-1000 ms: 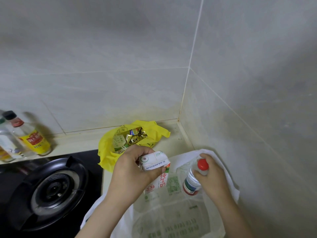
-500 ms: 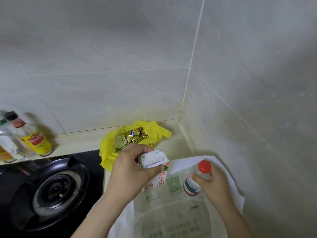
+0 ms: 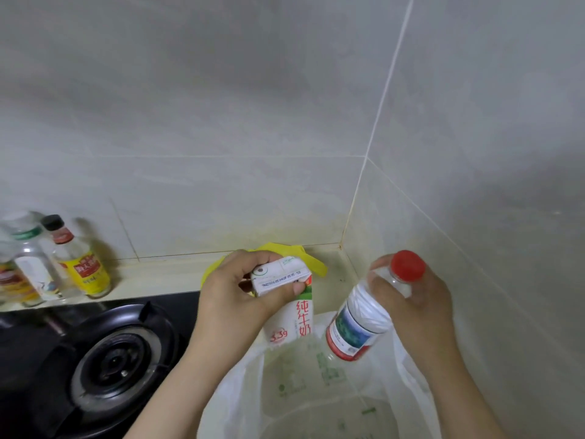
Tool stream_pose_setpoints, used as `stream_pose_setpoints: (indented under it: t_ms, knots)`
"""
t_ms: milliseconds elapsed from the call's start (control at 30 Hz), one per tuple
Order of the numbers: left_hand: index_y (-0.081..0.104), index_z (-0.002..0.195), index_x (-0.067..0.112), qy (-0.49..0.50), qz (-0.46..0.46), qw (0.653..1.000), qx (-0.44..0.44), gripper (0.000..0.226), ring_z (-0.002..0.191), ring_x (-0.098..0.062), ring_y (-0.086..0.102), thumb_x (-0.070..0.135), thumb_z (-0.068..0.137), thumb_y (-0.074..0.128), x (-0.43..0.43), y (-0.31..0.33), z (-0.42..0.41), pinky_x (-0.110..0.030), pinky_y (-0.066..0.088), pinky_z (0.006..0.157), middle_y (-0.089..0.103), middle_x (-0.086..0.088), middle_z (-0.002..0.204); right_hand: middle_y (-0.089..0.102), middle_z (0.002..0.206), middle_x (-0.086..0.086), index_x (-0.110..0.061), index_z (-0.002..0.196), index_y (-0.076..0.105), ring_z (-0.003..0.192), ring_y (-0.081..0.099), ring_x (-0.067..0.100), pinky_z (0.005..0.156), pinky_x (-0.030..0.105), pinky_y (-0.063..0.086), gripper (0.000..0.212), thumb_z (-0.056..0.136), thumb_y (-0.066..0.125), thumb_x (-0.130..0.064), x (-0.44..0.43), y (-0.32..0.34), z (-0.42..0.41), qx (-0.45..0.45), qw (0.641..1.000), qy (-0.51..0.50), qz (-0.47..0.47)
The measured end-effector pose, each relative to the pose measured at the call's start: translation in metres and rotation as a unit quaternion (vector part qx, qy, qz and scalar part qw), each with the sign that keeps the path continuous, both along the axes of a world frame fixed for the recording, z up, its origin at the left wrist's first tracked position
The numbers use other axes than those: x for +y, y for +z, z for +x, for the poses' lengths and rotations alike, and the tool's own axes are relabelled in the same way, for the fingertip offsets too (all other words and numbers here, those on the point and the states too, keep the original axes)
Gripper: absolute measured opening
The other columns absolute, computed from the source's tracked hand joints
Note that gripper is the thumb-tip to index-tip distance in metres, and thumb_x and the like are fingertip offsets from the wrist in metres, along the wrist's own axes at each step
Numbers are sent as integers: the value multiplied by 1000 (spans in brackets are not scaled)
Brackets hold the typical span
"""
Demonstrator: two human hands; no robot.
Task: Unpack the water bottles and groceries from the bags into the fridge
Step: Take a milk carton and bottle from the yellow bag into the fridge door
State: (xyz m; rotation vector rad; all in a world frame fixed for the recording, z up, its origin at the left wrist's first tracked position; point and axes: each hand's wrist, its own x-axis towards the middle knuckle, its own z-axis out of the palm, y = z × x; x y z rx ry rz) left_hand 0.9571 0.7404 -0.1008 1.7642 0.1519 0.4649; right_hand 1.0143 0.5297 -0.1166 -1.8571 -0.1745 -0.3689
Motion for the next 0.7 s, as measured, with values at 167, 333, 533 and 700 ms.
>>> stream_pose_setpoints:
  t_ms: [167,333,533,700]
  knots:
    - [71,93,17,22,-101,994,-35,48,77,-15,70,29,48,85,21,23,-9,-25,56,65,75,-1,89,69,79,5,-12,76,67,77,64,13,70,15,48,34,62,59,-42,39,36,4,-60,992,11,110]
    - [68,94,15,46,-110,990,-72,50,65,-9,67,24,48,83,43,51,-19,-19,52,54,75,-2,85,69,76,1,-14,74,67,76,63,11,67,9,44,23,65,60,-35,73,69,11,-80,992,56,77]
    - [69,94,19,147,-63,983,-86,58,79,-20,71,35,44,93,63,71,-40,-34,58,68,75,0,87,70,77,1,-15,76,66,76,64,11,69,15,48,13,71,62,-26,111,90,24,-102,977,156,102]
    - [69,94,17,268,-38,959,-82,56,80,-20,72,34,45,91,61,80,-75,-37,59,68,75,0,87,68,75,2,-13,72,64,75,63,11,68,14,47,15,70,63,-28,142,101,19,-111,945,277,134]
